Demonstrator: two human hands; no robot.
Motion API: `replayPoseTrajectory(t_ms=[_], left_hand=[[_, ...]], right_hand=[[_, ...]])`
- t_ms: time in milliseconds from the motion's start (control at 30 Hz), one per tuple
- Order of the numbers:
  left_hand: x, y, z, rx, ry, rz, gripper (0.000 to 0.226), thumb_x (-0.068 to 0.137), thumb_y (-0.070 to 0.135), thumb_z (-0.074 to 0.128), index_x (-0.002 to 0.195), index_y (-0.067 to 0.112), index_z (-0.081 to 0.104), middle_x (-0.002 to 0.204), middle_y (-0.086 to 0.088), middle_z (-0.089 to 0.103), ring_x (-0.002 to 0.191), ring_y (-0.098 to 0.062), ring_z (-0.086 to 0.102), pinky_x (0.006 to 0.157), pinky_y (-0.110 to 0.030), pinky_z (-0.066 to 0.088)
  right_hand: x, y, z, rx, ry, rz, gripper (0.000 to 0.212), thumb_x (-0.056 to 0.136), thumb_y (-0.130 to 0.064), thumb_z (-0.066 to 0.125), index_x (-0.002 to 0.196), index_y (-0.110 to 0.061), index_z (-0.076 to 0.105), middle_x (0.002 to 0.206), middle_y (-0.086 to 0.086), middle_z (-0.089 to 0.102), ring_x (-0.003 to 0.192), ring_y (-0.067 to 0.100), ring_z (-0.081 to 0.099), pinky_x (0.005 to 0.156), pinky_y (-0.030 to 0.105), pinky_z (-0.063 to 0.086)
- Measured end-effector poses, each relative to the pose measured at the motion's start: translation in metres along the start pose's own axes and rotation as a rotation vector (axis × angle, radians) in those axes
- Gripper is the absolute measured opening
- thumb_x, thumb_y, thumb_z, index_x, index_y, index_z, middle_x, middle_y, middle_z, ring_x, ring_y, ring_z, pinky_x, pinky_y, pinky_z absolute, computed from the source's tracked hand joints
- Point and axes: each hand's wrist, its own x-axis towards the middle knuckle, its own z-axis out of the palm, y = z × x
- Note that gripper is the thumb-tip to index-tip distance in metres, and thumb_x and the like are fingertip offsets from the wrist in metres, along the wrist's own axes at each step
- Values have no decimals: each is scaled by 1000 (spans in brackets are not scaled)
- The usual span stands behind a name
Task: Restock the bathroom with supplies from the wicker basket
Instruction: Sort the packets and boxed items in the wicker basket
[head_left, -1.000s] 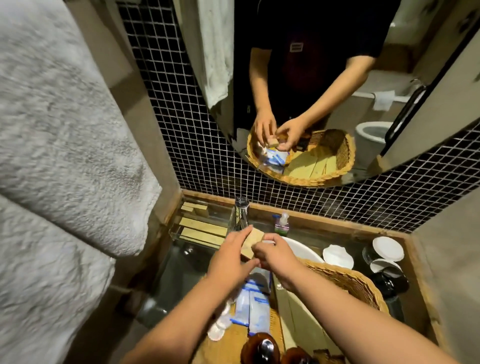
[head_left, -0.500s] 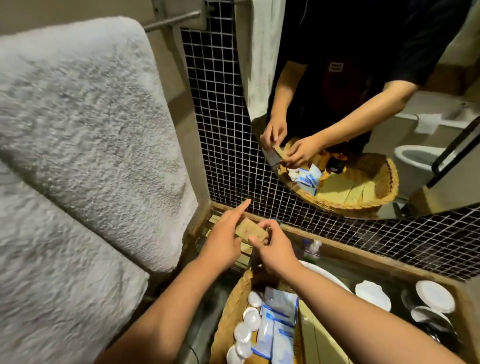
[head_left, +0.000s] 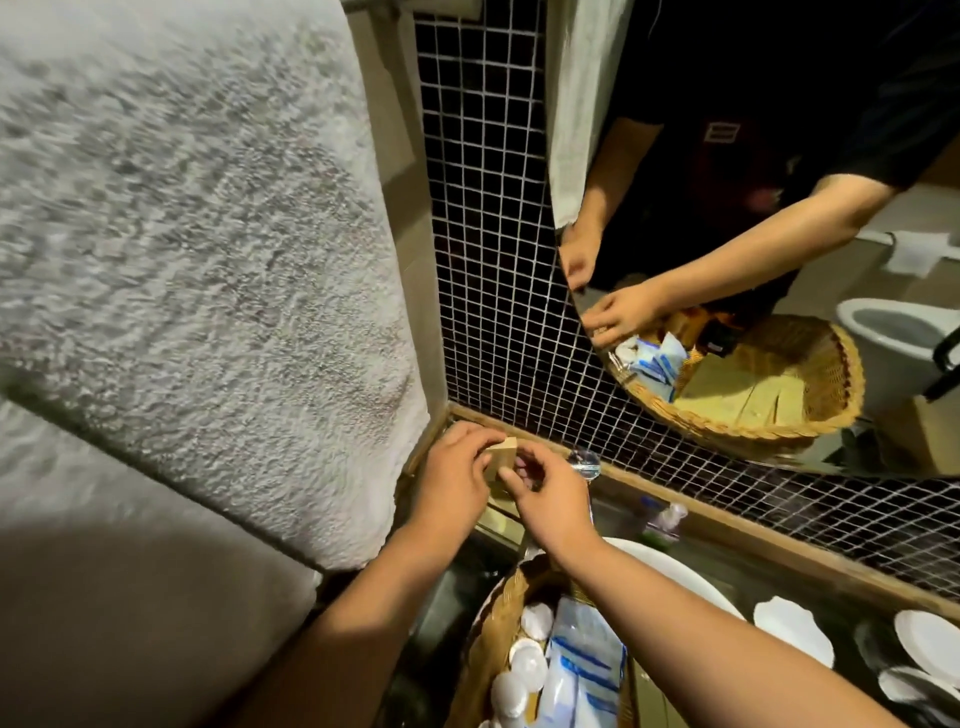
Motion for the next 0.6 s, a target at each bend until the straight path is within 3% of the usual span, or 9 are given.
replayPoseTrajectory(t_ms=[167,300,433,600], left_hand=[[16,-22,15,56,-47,-47,45,83,-17,53,111,13,70,113,0,61,102,-16,59,92,-30,49],[26,-45,35,123,-45,-25,43,85,-10,53,123,5,68,132,-12,60,119,-29,59,106,-34,43],[17,-78,58,424,-261,-48,65,88,11,55,150,26,42,156,0,37,138,-21,39,108,-38,38],[7,-107,73,530,-396,-99,99,75,14,63,153,48,12,165,7,12,146,-21,21,110,-46,32]], right_hand=[[20,11,17,-143,23,-67,21,92,-21,66,113,-19,70,101,-4,68,94,11,61,89,25,47],[42,29,35,-196,20,-20,7,89,-16,69,96,-16,67,82,-2,65,77,15,59,73,29,45],[46,54,58,-182,18,102,16,91,-13,66,107,-15,67,81,-4,66,71,10,56,70,23,40],[54,70,79,-146,-20,202,21,95,-13,58,115,-17,63,90,-4,65,81,15,59,77,27,43]])
